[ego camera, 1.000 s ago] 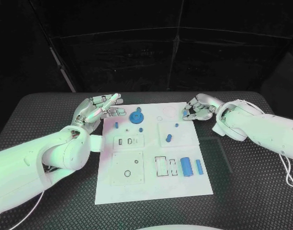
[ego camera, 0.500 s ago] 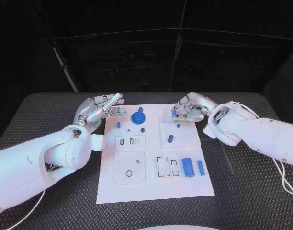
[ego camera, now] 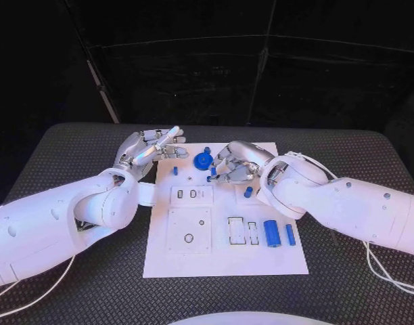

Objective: Assemble the parts on the task board

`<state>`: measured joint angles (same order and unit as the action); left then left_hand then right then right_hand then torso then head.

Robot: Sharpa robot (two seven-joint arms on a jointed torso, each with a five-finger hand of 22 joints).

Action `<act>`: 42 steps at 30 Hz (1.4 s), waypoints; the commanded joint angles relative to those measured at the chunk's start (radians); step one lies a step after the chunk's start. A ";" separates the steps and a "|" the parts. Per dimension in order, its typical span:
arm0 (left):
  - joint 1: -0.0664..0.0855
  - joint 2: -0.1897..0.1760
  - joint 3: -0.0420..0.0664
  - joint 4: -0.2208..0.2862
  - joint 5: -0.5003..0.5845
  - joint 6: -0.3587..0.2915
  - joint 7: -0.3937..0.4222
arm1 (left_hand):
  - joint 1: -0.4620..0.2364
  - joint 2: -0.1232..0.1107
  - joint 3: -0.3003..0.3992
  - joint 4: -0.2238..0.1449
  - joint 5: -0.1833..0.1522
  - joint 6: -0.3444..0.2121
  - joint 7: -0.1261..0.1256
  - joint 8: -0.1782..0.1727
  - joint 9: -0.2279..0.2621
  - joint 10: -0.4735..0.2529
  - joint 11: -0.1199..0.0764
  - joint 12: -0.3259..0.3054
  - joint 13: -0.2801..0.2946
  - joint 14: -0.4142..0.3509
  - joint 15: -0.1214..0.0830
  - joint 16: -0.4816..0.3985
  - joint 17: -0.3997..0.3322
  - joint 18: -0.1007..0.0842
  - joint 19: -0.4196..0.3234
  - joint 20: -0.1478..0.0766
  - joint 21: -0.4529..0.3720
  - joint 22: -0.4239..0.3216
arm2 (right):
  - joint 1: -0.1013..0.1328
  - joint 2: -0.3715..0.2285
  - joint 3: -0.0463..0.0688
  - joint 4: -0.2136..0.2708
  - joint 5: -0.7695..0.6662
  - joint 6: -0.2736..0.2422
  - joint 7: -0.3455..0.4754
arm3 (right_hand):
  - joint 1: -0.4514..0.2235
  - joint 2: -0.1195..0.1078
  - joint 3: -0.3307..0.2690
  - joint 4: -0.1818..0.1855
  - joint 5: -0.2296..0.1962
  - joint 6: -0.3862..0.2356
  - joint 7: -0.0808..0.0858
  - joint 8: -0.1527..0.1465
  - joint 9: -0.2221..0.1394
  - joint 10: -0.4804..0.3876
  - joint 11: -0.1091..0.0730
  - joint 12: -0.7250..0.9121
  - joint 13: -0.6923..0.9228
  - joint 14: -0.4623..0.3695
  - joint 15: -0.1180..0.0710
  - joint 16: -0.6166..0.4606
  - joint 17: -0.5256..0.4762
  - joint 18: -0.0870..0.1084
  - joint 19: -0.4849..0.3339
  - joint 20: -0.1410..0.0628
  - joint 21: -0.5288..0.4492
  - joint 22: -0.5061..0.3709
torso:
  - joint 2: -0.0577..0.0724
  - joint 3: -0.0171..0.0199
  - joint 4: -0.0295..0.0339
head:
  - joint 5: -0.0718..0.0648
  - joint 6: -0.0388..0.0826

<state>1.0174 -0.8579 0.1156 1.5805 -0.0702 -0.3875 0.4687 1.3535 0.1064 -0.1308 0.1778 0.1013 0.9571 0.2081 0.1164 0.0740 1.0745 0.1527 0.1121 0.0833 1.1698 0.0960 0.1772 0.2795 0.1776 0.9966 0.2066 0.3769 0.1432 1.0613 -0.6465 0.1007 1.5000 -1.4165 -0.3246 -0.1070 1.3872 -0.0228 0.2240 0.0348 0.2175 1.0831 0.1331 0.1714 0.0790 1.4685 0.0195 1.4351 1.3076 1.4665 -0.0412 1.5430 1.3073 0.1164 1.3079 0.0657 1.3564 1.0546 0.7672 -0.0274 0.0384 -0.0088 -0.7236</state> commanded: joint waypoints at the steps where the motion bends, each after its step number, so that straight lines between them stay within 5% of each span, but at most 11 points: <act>1: 0.002 0.002 0.001 -0.003 -0.011 0.031 -0.015 | -0.001 0.013 -0.008 0.002 0.003 0.021 -0.006 0.008 0.001 0.034 -0.009 0.010 0.005 0.023 -0.006 0.007 0.010 0.007 0.012 -0.005 0.010 0.002 | -0.008 0.020 -0.001 -0.001 -0.092 0.023 -0.084 | 0.012 0.027 0.006 0.000 -0.007 0.026 -0.033 0.007 0.012 -0.008 0.000 -0.007 0.092 0.089 -0.006 0.003 0.190 -0.018 -0.006 -0.003 0.000 -0.002 | -0.001 -0.0001 0.0000 | 0.007 -0.006; 6: 0.002 0.002 0.001 -0.007 -0.027 0.035 -0.025 | 0.000 0.016 -0.013 0.003 0.003 0.040 -0.012 0.010 -0.002 0.063 -0.017 0.010 0.009 0.045 -0.014 0.010 0.024 0.007 0.027 -0.014 0.018 0.005 | -0.018 0.045 -0.022 -0.002 -0.111 0.028 -0.107 | 0.012 0.027 0.007 0.000 -0.008 0.024 -0.032 0.006 0.012 -0.011 0.001 -0.010 0.087 0.089 -0.006 0.003 0.188 -0.018 -0.007 -0.003 -0.001 -0.004 | 0.002 0.0013 -0.0020 | 0.016 -0.013; 11: 0.002 0.004 0.001 -0.011 -0.032 0.035 -0.030 | 0.000 0.016 -0.014 0.003 0.003 0.041 -0.013 0.009 -0.002 0.064 -0.017 0.009 0.009 0.046 -0.015 0.010 0.025 0.007 0.028 -0.014 0.019 0.006 | -0.022 0.060 -0.032 -0.002 -0.128 0.025 -0.121 | 0.011 0.027 0.007 0.000 -0.008 0.023 -0.032 0.005 0.012 -0.011 0.001 -0.011 0.087 0.089 -0.006 0.003 0.188 -0.018 -0.007 -0.003 -0.001 -0.004 | 0.001 0.0015 -0.0026 | 0.022 -0.020; 42: 0.002 0.008 0.001 -0.018 -0.034 0.040 -0.039 | 0.001 0.014 -0.018 0.002 0.003 0.035 -0.011 0.001 -0.006 0.057 -0.014 -0.003 0.006 0.042 -0.013 0.003 0.029 0.005 0.030 -0.015 0.019 0.005 | -0.028 0.102 -0.040 -0.023 -0.143 0.050 -0.119 | 0.000 0.018 0.007 -0.002 -0.008 0.014 -0.027 -0.001 0.008 -0.012 0.005 -0.011 0.088 0.089 -0.003 0.003 0.189 -0.018 -0.007 0.000 -0.001 -0.004 | 0.000 0.0006 0.0002 | 0.022 -0.036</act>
<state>1.0182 -0.8511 0.1158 1.5608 -0.0974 -0.3610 0.4284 1.3514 0.1130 -0.1445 0.1804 0.1013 0.9903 0.1949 0.1212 0.0697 1.1346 0.1357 0.1120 0.0908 1.2084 0.0822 0.1851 0.3072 0.1774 1.0192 0.1911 0.3899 0.1474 1.0332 -0.5451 0.0620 1.4793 -1.5515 -0.2932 -0.2275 1.3834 -0.0190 0.2258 0.0323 0.2070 1.0749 0.1249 0.1642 0.0790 1.4648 0.0234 1.4278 1.3076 1.4666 -0.0410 1.5430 1.3077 0.1162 1.3079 0.0658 1.3563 1.0518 0.7678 -0.0264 0.0381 0.0125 -0.7590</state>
